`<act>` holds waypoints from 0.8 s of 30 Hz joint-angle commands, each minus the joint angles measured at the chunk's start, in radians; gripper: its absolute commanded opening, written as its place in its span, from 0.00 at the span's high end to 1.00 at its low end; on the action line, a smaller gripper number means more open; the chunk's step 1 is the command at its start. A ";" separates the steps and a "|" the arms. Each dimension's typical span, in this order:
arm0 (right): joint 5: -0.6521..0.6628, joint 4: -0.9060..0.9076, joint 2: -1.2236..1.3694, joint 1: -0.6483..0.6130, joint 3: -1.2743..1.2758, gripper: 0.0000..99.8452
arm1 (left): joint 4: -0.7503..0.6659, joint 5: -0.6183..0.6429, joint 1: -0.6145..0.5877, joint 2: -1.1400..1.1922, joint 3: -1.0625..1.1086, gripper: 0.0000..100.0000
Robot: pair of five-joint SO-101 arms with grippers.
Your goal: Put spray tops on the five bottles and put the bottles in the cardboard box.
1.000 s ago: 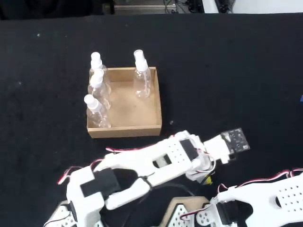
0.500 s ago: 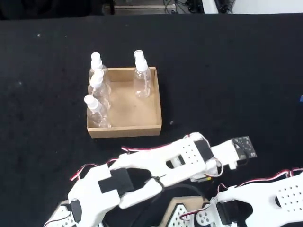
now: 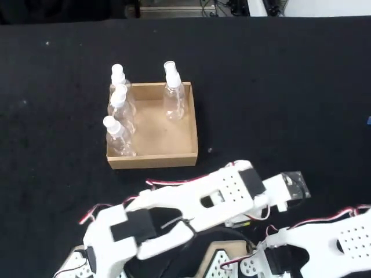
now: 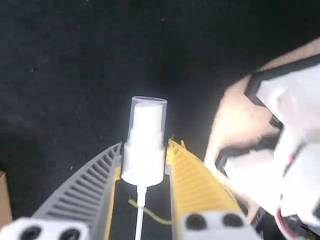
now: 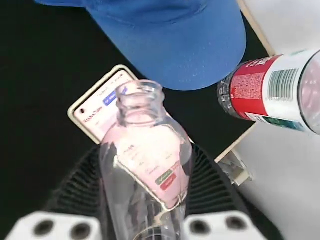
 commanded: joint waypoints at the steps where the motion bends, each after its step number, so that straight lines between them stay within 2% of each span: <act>1: -0.048 0.071 -0.054 -0.089 -0.133 0.99 | 0.002 -0.003 -0.061 -0.193 0.039 0.97; 4: -0.144 0.071 -0.068 -0.120 -0.179 0.99 | 0.009 -0.002 -0.093 -0.359 0.071 0.97; 9: -0.229 0.074 -0.091 -0.169 -0.162 0.99 | -0.011 -0.003 -0.156 -0.632 0.122 0.97; 17: -0.373 0.078 -0.231 -0.236 -0.116 0.99 | -0.249 0.006 -0.343 -1.010 0.124 0.97; 20: -0.407 0.078 -0.346 -0.293 0.010 0.99 | -0.333 0.008 -0.409 -1.140 0.128 0.97; 24: -0.468 0.074 -0.538 -0.437 0.245 0.99 | -0.468 0.008 -0.446 -1.274 0.131 0.97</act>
